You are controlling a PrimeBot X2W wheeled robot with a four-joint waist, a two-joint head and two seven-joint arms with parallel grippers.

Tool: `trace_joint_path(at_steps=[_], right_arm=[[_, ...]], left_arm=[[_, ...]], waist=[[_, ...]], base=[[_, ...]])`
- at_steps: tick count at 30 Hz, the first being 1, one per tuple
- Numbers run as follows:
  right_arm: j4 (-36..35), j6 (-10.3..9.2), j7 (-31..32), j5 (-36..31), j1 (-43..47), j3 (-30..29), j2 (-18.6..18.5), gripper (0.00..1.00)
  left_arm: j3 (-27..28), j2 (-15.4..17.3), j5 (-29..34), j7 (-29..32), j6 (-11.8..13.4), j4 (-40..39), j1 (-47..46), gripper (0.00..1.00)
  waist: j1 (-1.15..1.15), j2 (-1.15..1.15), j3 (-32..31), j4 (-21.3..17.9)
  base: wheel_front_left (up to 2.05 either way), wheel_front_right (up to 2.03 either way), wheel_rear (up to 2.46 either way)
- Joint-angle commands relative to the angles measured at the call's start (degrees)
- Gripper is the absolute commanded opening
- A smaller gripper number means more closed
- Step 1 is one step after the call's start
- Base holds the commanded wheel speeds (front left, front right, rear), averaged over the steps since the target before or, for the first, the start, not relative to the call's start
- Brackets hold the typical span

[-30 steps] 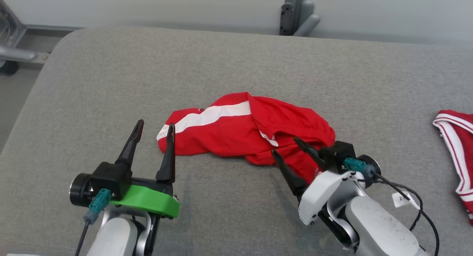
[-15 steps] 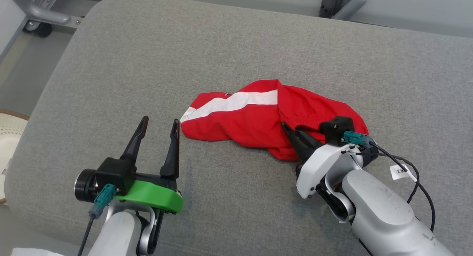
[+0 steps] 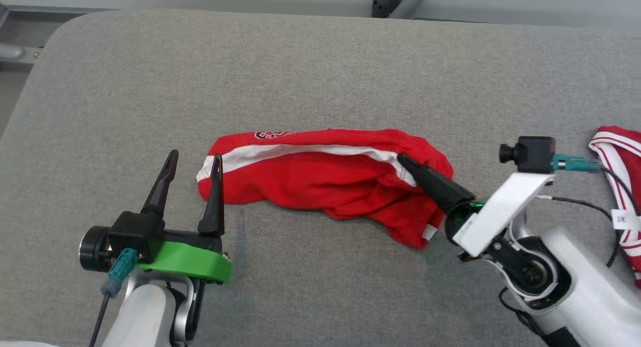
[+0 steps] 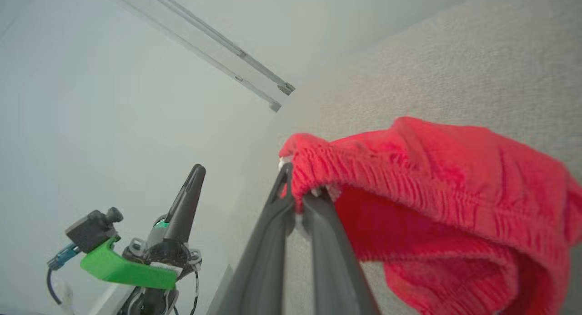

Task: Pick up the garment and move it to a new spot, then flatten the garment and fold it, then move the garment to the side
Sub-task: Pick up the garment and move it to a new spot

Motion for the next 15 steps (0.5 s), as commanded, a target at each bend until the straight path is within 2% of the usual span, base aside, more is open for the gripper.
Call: trace_joint_path(at_steps=[1, 5, 8, 12, 15], right_arm=[[-0.6, 0.00, 1.6, 3.7, 1.5, -3.2, -1.3, 0.00], [2.6, 0.00, 5.8, 12.4, 1.6, -8.7, -1.7, 0.00], [11.9, 0.00, 7.8, 15.5, -1.9, -11.7, -0.9, 0.00], [20.9, 0.00, 8.3, 15.0, -6.3, -12.0, 0.4, 0.00], [24.1, 0.00, 7.8, 13.9, -8.0, -11.6, 0.7, 0.00]], left_arm=[[0.0, 0.4, 0.3, -0.2, 0.0, -0.2, -0.2, 1.00], [-0.5, 0.4, 0.3, -0.1, -0.2, -0.4, -0.9, 1.00], [-1.4, 0.0, 0.6, 0.1, -0.7, -0.3, -1.9, 1.00], [-1.9, -0.2, 0.7, 0.0, -0.7, -0.1, -2.6, 1.00], [-2.0, -0.2, 0.8, 0.0, -0.7, 0.0, -2.9, 1.00]], waist=[[0.00, 0.00, 0.5, -1.7], [0.00, 0.00, 1.3, -2.2], [0.00, 0.00, 2.8, -1.7], [0.00, 0.00, 4.1, -1.0], [0.00, 0.00, 4.5, -0.7]], base=[[0.00, 0.00, 0.00], [0.00, 0.00, 0.00], [0.00, 0.00, 0.00], [0.00, 0.00, 0.00], [0.00, 0.00, 0.00]])
